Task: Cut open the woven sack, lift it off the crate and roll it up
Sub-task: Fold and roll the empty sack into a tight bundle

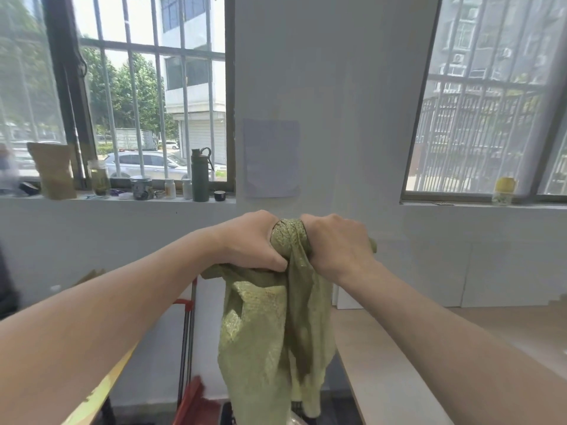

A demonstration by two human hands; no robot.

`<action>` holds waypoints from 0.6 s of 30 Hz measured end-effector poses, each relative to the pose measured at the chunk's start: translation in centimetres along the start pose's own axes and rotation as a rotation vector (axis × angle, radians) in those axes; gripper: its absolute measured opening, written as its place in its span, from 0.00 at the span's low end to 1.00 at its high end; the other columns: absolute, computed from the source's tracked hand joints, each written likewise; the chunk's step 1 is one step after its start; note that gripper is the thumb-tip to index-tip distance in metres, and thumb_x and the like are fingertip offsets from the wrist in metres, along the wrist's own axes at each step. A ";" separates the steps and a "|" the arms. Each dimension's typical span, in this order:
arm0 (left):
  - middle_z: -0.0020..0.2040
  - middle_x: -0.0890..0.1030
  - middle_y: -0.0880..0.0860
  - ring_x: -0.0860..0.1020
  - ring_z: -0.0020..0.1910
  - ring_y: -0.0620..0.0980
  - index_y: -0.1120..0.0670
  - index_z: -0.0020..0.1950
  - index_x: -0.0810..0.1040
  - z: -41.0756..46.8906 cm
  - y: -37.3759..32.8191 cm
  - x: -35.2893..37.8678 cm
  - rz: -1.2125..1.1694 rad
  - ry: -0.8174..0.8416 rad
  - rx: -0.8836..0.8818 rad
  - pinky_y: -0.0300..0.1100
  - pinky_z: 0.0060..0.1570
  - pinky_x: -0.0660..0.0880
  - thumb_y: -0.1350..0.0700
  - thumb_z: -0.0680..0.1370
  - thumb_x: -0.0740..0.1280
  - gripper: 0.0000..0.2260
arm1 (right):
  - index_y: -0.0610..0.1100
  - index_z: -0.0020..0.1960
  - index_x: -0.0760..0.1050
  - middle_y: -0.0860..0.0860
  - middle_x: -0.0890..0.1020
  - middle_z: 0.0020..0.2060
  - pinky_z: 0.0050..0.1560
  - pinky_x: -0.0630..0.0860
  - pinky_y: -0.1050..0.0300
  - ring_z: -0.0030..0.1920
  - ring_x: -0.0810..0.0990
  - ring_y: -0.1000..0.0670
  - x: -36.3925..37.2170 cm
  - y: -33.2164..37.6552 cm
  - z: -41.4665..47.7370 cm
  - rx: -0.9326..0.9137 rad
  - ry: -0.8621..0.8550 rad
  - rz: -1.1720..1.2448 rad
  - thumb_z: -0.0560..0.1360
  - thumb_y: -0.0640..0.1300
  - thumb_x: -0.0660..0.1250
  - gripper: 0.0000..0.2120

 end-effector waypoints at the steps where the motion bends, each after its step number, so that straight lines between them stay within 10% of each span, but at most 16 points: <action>1: 0.34 0.81 0.51 0.80 0.33 0.51 0.60 0.44 0.79 -0.2 0.0 0.1 0.010 -0.003 -0.001 0.48 0.39 0.80 0.54 0.67 0.74 0.12 | 0.49 0.46 0.70 0.49 0.81 0.41 0.35 0.67 0.53 0.43 0.82 0.40 0.2 0.0 0.1 0.012 0.010 0.009 0.72 0.43 0.66 0.06; 9: 0.65 0.74 0.54 0.76 0.63 0.57 0.54 0.82 0.52 -1.7 -0.7 2.8 0.825 -0.260 -0.046 0.53 0.62 0.75 0.25 0.58 0.76 0.63 | 0.47 0.37 0.75 0.50 0.80 0.33 0.33 0.73 0.54 0.33 0.78 0.44 1.6 -0.5 1.6 0.269 0.161 0.192 0.72 0.40 0.66 0.06; 18: 0.36 0.74 0.52 0.74 0.34 0.58 0.52 0.58 0.72 -0.8 0.8 2.6 0.914 -0.532 0.085 0.47 0.35 0.69 0.55 0.68 0.75 0.21 | 0.43 0.34 0.72 0.50 0.74 0.26 0.27 0.70 0.54 0.29 0.76 0.44 1.5 -0.3 1.9 0.118 0.378 0.381 0.62 0.48 0.74 0.13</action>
Point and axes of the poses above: each hand's wrist, its own z-axis towards the middle knuckle, its own x-axis out of the palm, y = z × x, the point moved 2 cm from there along z, towards the middle knuckle
